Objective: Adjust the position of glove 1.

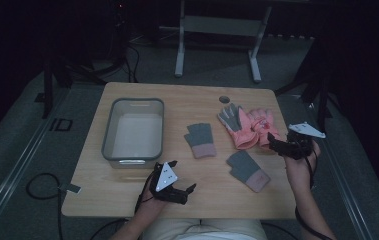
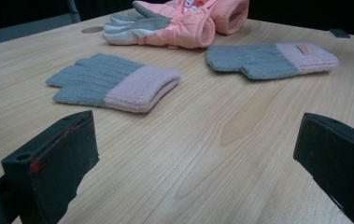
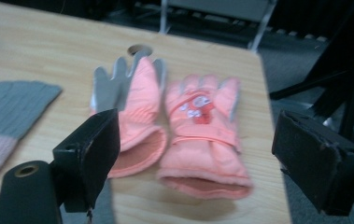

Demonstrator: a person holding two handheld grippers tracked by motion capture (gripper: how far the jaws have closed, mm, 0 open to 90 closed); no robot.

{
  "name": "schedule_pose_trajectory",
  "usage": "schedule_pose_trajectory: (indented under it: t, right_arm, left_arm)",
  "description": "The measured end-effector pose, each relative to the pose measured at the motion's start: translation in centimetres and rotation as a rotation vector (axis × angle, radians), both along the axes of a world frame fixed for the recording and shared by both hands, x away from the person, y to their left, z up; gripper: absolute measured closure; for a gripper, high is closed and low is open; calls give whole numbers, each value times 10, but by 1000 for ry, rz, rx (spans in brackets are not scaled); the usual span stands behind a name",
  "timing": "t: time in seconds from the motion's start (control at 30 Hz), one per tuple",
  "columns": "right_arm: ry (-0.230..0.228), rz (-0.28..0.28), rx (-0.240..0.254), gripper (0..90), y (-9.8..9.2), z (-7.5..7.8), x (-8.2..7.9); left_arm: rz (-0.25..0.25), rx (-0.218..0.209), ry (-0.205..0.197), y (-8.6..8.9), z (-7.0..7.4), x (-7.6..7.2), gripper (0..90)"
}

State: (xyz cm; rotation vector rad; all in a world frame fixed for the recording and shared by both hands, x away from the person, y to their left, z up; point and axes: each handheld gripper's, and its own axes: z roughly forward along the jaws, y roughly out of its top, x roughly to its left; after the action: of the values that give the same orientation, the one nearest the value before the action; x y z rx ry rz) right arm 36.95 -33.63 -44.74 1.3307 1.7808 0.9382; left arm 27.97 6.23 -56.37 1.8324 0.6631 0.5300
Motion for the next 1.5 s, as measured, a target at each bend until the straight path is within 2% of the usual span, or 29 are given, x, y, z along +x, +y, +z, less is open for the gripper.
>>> schedule_pose_trajectory:
  t: [0.07, 0.1, 0.23, 0.33, 0.4, 0.5, 0.67, 0.83, 1.07, 1.27, 1.5]
  right_arm:
    - [45, 36, 19, 153, 5, 2, 5]
    - [49, 46, 29, 164, 8, 3, 6]
    - [20, 79, 20, 142, 23, 7, 8]
    - [29, 107, 37, 127, 33, 9, 12]
    - [49, 135, 36, 122, 41, 9, 14]
    - [81, 171, 67, 118, 52, 8, 18]
    - [76, 203, 100, 113, 70, 8, 21]
    - [73, 268, 62, 143, 92, 4, 26]
    - [91, 363, 38, 235, 116, -9, 37]
    - [116, 403, 31, 297, 138, -21, 45]
    - [170, 444, 5, 371, 157, -38, 61]
  left_arm:
    - [-1, 0, 0, 0, 0, 0, 0]
    - [-1, 0, 0, 0, 0, 0, 0]
    - [-3, -2, 1, 0, 0, 0, 0]
    - [-5, -3, 1, 0, 0, 0, 0]
    - [-7, -4, 1, 0, 0, 0, 0]
    - [-10, -10, 5, 1, 0, 0, 0]
    - [-10, -9, 5, 1, 0, 0, 0]
    - [-10, -10, 5, 1, 0, 0, 0]
    - [-11, -12, 6, 1, 0, 0, 0]
    - [-10, -14, 7, 2, 0, 1, 0]
    - [-12, -19, 11, 2, 0, 1, 0]
